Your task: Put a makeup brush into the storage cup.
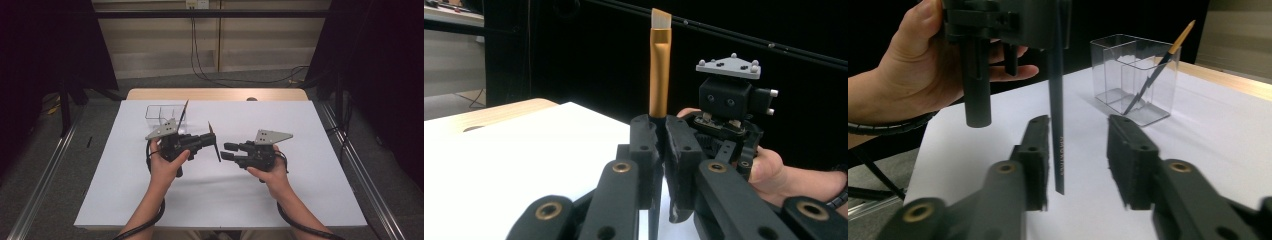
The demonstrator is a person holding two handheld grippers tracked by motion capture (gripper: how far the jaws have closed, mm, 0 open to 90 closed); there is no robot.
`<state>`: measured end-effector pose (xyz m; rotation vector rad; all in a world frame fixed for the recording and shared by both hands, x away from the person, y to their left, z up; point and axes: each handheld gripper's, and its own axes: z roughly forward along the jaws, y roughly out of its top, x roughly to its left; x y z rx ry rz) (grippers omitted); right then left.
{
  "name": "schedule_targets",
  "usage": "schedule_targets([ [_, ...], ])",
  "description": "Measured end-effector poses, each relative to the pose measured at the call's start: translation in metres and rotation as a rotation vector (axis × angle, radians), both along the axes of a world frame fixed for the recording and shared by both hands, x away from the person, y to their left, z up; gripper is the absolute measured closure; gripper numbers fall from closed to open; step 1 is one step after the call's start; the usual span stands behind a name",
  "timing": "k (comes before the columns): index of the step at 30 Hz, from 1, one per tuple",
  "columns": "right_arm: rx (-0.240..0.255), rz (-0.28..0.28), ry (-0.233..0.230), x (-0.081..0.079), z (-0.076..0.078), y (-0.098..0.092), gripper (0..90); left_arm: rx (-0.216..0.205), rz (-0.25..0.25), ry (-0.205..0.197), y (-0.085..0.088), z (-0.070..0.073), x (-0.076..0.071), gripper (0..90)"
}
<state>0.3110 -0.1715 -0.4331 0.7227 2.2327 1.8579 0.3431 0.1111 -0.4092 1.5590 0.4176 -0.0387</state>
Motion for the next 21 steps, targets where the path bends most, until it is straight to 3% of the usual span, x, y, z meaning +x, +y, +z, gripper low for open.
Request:
schedule_targets([
  [11,-0.013,-0.036,-0.003,-0.003,0.001,-0.015,31.6,0.005,0.017,-0.005,0.008,0.001,0.000,83.7],
  [17,-0.015,-0.056,-0.012,-0.004,0.001,-0.018,23.5,0.003,0.023,-0.006,0.011,0.000,0.000,83.6],
  [21,-0.031,-0.042,-0.004,-0.005,0.002,-0.022,26.1,0.003,0.029,-0.004,0.013,0.000,0.000,83.7],
])
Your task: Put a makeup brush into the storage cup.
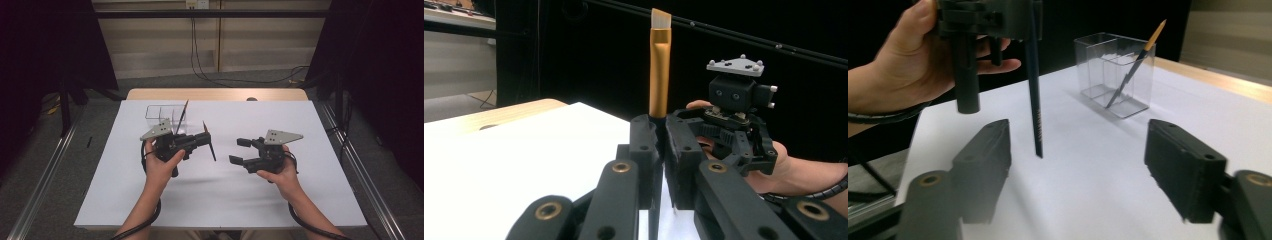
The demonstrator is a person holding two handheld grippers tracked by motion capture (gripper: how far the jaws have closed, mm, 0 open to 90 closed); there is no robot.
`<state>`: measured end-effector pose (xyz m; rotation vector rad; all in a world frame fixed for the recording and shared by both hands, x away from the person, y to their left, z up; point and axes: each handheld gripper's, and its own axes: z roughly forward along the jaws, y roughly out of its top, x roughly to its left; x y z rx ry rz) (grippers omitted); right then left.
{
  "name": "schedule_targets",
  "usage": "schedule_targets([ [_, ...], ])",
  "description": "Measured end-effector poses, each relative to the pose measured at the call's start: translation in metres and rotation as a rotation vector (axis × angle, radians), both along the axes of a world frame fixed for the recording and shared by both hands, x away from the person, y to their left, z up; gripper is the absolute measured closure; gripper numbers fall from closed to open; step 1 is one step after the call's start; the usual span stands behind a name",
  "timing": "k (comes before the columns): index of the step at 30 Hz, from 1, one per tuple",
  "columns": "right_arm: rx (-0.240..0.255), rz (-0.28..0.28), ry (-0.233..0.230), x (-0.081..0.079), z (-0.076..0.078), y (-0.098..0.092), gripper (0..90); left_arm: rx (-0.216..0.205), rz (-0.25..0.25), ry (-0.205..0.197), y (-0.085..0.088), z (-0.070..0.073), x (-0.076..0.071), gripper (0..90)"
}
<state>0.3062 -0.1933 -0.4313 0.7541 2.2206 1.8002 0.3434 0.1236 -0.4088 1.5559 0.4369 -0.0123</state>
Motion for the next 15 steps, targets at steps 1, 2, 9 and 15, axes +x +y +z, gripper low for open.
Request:
schedule_targets([
  [1,-0.008,0.005,-0.001,0.000,0.000,0.000,25.2,-0.001,0.001,0.002,0.000,0.000,0.000,83.6],
  [2,-0.011,0.009,0.004,-0.001,0.000,-0.001,22.7,0.000,0.003,0.000,0.001,0.000,0.000,83.6],
  [9,-0.011,-0.025,0.021,-0.001,0.000,-0.007,10.7,-0.003,0.012,-0.006,0.002,0.000,0.000,83.6],
  [15,-0.014,-0.032,0.025,-0.002,0.001,-0.011,4.3,-0.002,0.019,-0.010,0.005,0.000,-0.001,83.6],
])
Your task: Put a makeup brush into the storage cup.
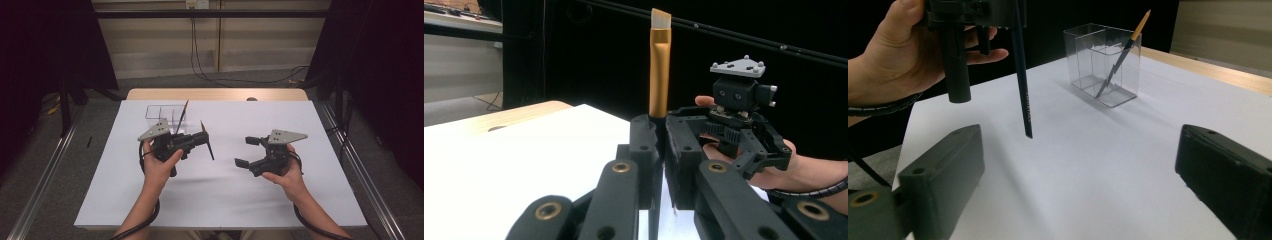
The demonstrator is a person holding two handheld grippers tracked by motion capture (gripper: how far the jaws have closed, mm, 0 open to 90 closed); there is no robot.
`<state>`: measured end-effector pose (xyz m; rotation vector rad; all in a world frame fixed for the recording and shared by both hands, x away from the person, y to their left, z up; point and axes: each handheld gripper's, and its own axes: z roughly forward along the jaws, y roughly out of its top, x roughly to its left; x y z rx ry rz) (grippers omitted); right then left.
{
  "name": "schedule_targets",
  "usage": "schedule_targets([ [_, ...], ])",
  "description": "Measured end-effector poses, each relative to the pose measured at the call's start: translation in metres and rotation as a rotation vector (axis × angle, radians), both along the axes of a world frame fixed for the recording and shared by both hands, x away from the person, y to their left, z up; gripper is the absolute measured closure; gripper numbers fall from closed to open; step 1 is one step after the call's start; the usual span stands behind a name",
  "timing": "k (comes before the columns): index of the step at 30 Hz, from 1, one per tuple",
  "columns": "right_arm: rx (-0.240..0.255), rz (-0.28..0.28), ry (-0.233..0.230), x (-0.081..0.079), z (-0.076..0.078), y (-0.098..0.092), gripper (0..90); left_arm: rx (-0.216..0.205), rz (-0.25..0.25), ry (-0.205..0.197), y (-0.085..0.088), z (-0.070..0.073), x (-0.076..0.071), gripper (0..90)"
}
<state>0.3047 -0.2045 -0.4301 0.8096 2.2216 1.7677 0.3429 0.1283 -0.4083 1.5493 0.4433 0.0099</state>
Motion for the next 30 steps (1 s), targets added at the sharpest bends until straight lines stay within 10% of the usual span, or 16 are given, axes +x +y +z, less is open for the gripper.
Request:
schedule_targets([
  [30,-0.012,-0.005,-0.028,-0.012,0.000,-0.019,1.4,0.016,0.008,-0.007,0.005,0.001,-0.002,83.7],
])
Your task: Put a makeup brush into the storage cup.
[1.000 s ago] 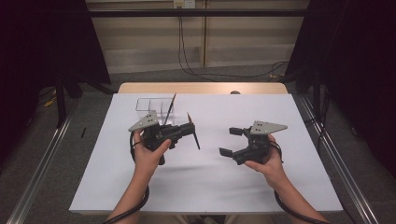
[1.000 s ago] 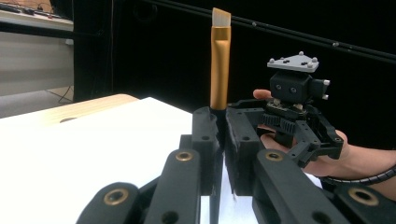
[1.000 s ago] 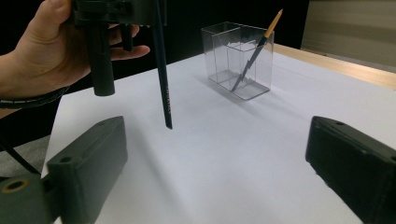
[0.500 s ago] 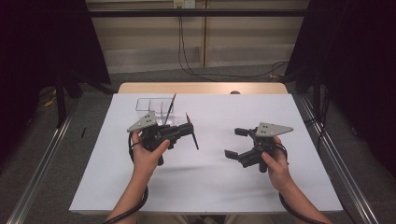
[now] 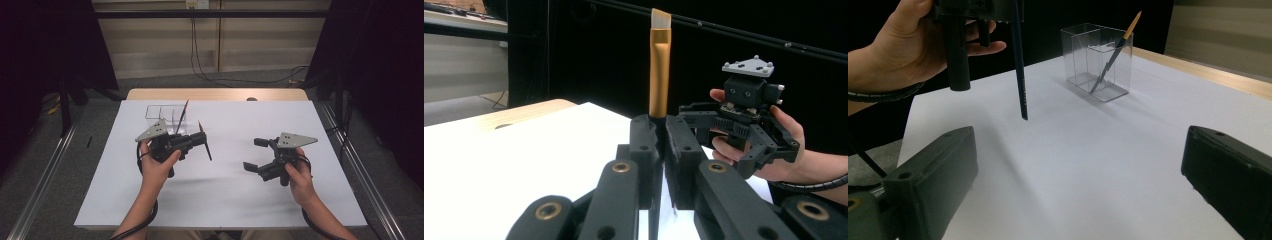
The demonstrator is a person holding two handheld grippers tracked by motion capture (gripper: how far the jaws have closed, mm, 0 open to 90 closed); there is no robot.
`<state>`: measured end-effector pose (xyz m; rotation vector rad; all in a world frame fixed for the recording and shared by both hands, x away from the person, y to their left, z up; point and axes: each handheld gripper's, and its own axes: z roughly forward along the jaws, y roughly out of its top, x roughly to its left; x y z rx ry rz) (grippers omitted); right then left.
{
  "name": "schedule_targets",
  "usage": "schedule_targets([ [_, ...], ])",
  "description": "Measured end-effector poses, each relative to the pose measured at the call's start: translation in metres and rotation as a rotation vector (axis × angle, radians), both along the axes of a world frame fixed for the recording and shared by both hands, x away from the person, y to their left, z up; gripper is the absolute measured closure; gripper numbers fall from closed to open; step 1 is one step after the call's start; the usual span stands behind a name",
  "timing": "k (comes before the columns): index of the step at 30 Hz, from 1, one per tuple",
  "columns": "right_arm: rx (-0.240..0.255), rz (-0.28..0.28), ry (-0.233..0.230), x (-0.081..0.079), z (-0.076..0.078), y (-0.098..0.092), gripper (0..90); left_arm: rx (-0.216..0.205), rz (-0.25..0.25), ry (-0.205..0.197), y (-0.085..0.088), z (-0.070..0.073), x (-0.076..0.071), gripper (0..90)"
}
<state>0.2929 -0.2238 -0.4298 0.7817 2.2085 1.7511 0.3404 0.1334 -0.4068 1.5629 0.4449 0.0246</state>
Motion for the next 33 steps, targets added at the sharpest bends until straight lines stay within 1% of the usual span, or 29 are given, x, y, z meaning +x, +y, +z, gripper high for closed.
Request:
schedule_targets([
  [13,-0.005,-0.021,-0.008,-0.004,0.001,-0.006,1.4,0.004,-0.001,0.000,0.003,0.000,0.000,83.7],
  [24,-0.009,-0.021,-0.010,-0.003,0.003,-0.008,1.4,0.004,-0.008,-0.003,0.002,0.000,0.003,83.7],
  [26,-0.011,-0.022,-0.010,-0.004,0.003,-0.010,1.4,0.008,-0.005,-0.004,0.002,0.000,0.003,83.7],
  [31,-0.002,-0.032,-0.009,-0.007,0.001,-0.016,1.4,-0.002,-0.007,-0.001,0.001,-0.002,0.003,83.7],
  [33,0.001,-0.040,-0.006,-0.009,0.002,-0.019,1.4,0.006,-0.010,-0.003,-0.001,-0.001,0.004,83.7],
])
